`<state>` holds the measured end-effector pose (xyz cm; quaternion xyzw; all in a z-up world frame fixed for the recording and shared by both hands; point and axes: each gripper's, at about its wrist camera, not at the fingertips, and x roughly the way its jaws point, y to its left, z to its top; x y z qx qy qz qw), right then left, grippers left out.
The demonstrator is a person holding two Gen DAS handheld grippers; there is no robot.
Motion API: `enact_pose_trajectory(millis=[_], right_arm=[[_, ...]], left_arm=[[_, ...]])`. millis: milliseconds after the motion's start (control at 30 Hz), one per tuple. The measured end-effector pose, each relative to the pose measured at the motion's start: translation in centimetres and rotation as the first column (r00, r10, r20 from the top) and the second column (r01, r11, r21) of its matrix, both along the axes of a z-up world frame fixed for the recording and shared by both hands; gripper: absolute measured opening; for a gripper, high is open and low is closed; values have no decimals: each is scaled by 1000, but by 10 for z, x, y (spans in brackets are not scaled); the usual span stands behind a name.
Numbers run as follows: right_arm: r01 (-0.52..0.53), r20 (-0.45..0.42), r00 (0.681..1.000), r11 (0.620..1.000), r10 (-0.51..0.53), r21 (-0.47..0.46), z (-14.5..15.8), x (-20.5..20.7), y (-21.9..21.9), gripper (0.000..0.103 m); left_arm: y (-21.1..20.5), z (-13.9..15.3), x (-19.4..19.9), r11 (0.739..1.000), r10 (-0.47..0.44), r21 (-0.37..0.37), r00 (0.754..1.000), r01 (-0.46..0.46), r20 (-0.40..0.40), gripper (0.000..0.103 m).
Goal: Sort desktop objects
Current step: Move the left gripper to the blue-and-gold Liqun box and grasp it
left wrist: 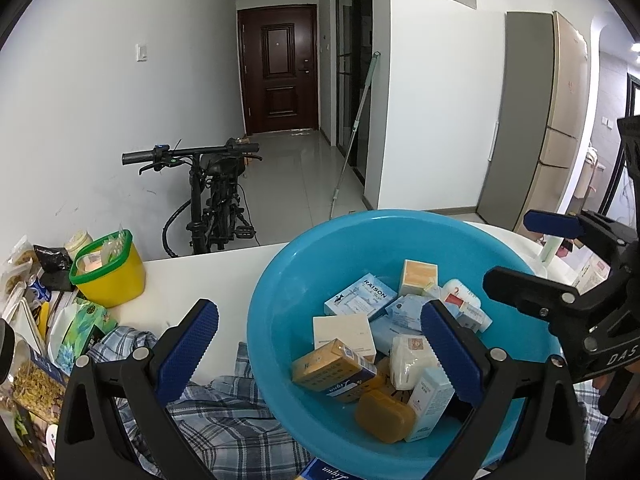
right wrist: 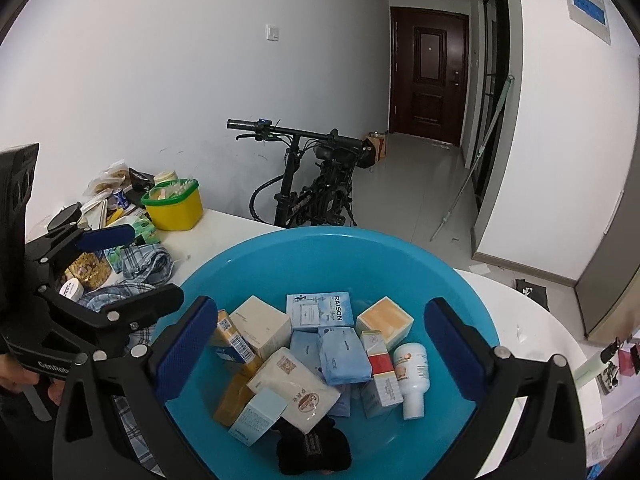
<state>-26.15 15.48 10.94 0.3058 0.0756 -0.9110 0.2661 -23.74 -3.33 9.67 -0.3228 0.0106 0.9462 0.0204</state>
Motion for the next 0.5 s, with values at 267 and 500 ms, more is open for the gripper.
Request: enact_pose_trajectory(millis=[267,500], right_arm=[[-32,-4,999,999,32,-3,3,4,0,103],[-33,21,999,999,34,-14,1,-1,8,103]], left_arm=[[10,2,4,1000,4,-25,1000,-5,-19,103],[19,3,8,999,15,-47,999,-16,-35,103]])
